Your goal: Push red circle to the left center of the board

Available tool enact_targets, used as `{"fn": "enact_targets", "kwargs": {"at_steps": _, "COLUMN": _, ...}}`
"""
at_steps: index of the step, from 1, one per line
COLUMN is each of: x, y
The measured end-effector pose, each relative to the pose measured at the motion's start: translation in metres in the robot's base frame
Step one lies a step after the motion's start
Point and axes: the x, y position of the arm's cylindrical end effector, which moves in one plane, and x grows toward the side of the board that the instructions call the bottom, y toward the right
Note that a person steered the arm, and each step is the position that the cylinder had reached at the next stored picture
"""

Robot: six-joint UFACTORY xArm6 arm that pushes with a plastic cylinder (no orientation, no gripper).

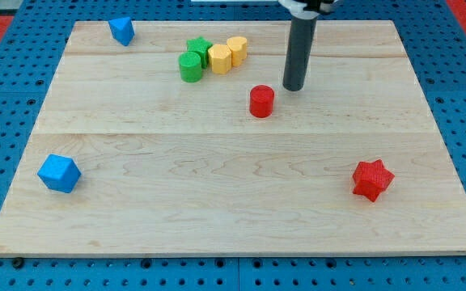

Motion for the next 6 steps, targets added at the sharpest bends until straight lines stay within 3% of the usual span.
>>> {"fn": "enact_targets", "kwargs": {"at_steps": 3, "x": 0.041, "y": -0.024}}
{"fn": "enact_targets", "kwargs": {"at_steps": 4, "x": 0.055, "y": -0.057}}
{"fn": "enact_targets", "kwargs": {"at_steps": 6, "x": 0.056, "y": -0.233}}
